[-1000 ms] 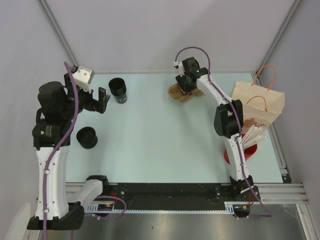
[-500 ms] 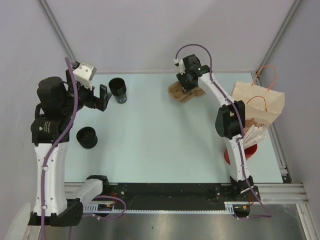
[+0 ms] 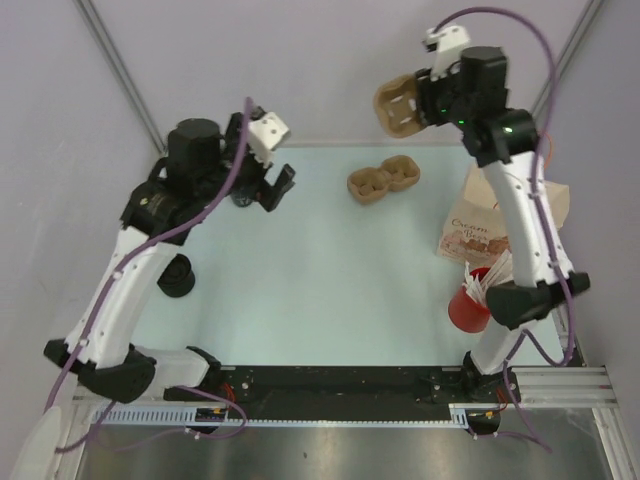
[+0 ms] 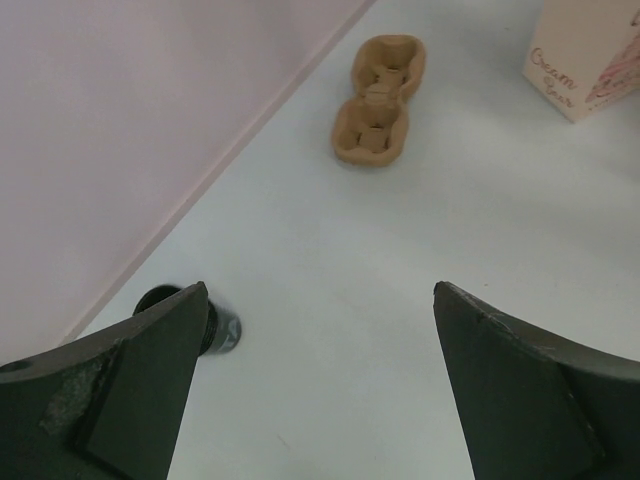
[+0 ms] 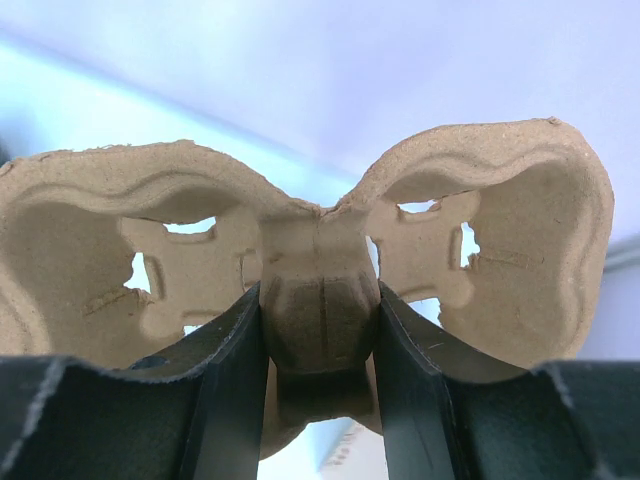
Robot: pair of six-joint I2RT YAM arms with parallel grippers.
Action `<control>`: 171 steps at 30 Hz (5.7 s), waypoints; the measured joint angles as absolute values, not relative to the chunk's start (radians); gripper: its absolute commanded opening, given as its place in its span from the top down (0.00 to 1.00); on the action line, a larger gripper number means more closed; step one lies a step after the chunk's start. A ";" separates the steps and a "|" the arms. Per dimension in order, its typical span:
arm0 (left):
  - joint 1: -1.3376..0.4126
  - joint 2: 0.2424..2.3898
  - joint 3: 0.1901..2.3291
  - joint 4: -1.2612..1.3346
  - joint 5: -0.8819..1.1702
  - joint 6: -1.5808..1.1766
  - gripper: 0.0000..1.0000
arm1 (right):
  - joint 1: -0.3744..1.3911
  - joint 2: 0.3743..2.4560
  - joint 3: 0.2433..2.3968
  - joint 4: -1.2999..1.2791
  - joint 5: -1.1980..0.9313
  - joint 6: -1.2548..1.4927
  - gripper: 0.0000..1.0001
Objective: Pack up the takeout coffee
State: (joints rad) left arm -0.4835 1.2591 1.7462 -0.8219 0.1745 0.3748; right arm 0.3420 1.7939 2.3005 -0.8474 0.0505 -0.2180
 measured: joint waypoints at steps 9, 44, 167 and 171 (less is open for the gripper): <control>-0.733 1.639 1.930 -0.707 0.125 0.355 0.01 | 0.090 1.404 2.072 -0.746 0.103 -0.221 0.59; -0.968 2.269 2.442 -0.297 0.528 0.062 0.01 | -0.130 0.999 1.649 -0.525 0.463 -0.263 0.58; -0.524 1.741 1.906 -1.226 1.261 1.374 0.89 | -0.072 1.197 1.758 -0.745 0.050 -0.150 0.53; -0.492 1.744 1.870 -1.237 1.263 1.417 0.84 | -0.021 1.192 1.758 -0.752 0.008 -0.165 0.53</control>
State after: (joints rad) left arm -0.4915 1.7443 1.8702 -1.2369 1.2629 1.4170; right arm -0.0208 1.1915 1.7584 -0.7517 0.0078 -0.1650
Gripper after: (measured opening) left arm 0.116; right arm 0.469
